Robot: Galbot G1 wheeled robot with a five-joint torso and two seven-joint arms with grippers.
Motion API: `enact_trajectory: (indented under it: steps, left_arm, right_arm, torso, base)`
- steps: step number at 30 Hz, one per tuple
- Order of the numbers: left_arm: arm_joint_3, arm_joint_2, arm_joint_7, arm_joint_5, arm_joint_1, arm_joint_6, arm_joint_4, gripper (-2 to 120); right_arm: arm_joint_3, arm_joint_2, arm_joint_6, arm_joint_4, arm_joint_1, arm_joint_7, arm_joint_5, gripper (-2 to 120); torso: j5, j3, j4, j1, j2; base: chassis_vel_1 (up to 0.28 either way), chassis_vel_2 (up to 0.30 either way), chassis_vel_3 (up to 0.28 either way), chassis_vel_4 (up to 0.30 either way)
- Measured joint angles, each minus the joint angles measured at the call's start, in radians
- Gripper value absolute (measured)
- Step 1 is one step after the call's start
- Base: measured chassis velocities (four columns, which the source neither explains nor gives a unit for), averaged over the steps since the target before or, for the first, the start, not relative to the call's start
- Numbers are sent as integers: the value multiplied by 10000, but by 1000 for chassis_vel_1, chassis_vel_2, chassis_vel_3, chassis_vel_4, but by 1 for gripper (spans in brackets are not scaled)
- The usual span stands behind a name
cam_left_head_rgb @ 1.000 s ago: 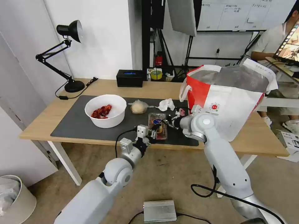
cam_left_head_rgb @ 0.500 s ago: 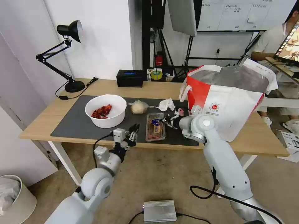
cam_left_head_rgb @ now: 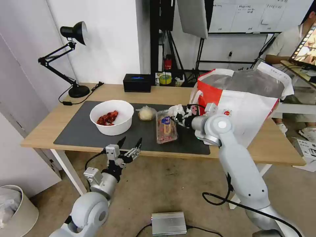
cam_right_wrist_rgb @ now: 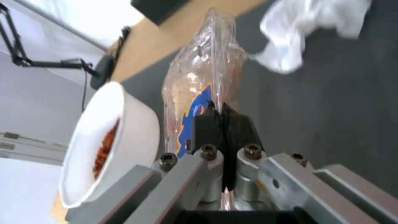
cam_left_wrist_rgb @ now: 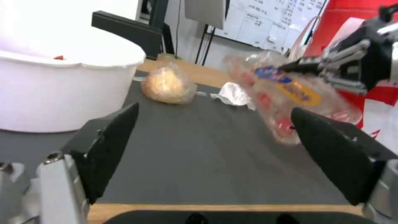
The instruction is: Pick up the trash from the table and place it into the takeout bag.
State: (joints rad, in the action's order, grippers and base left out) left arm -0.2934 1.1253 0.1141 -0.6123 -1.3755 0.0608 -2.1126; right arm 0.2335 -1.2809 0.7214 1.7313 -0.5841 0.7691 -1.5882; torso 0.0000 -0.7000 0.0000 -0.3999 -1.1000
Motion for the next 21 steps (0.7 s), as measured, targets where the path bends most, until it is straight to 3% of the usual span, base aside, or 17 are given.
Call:
enact_trajectory:
  steps: [21]
  left_arm:
    - [-601,121,-41,91,-620,0,-270,100]
  right_arm:
    - [734,1317,-299,1526,1526,-43,-114,0]
  torso:
    - [1,0,-1,0,0]
  base:
    - [0,0,0,0]
